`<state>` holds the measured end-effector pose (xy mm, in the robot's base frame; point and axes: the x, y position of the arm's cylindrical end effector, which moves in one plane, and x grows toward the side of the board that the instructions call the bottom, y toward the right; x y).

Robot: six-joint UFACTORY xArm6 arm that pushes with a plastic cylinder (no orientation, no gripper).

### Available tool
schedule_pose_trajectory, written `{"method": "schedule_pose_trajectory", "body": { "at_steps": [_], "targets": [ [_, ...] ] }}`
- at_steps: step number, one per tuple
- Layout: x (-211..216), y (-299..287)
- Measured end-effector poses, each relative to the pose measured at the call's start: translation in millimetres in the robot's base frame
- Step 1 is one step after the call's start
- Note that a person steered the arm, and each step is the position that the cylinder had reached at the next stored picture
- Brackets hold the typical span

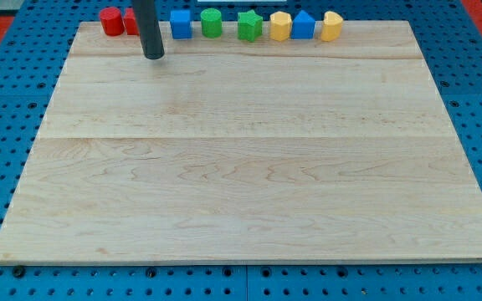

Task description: Move your arm to the top center of the board

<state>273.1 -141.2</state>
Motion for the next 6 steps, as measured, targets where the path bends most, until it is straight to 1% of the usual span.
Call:
{"method": "schedule_pose_trajectory", "body": {
  "at_steps": [3, 4, 5, 6],
  "targets": [
    [0.6, -0.9],
    [0.6, 40.1],
    [1.9, 139.5],
    [-2.0, 151.4]
  ]
}}
